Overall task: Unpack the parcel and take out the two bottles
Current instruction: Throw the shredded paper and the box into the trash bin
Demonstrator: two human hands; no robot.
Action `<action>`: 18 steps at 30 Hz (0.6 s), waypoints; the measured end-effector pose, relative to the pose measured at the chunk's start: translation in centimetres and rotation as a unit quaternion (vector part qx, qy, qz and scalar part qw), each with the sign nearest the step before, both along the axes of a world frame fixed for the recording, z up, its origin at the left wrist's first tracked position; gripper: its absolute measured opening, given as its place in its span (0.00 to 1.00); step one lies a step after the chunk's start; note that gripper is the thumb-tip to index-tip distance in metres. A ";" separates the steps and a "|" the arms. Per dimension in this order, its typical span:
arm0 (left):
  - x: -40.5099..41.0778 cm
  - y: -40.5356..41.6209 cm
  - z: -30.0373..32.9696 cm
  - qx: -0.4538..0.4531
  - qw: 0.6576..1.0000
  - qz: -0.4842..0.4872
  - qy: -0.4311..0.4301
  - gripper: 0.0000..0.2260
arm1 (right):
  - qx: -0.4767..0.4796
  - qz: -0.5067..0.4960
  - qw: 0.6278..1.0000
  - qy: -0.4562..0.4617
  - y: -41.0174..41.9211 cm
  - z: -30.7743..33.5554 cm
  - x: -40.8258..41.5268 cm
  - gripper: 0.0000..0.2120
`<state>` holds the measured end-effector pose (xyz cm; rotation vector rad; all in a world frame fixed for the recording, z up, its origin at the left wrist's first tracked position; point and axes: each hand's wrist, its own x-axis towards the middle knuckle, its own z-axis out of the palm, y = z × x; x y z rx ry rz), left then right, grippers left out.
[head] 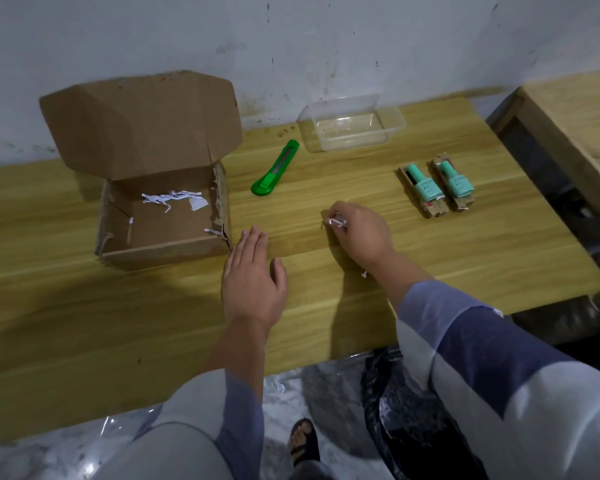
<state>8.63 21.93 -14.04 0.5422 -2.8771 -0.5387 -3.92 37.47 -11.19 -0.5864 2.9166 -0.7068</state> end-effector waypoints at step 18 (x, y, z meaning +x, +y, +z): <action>0.1 0.1 0.0 -0.002 1.000 0.000 -0.004 0.23 | 0.056 0.121 0.990 0.034 1.4 -1.4 2.8 0.25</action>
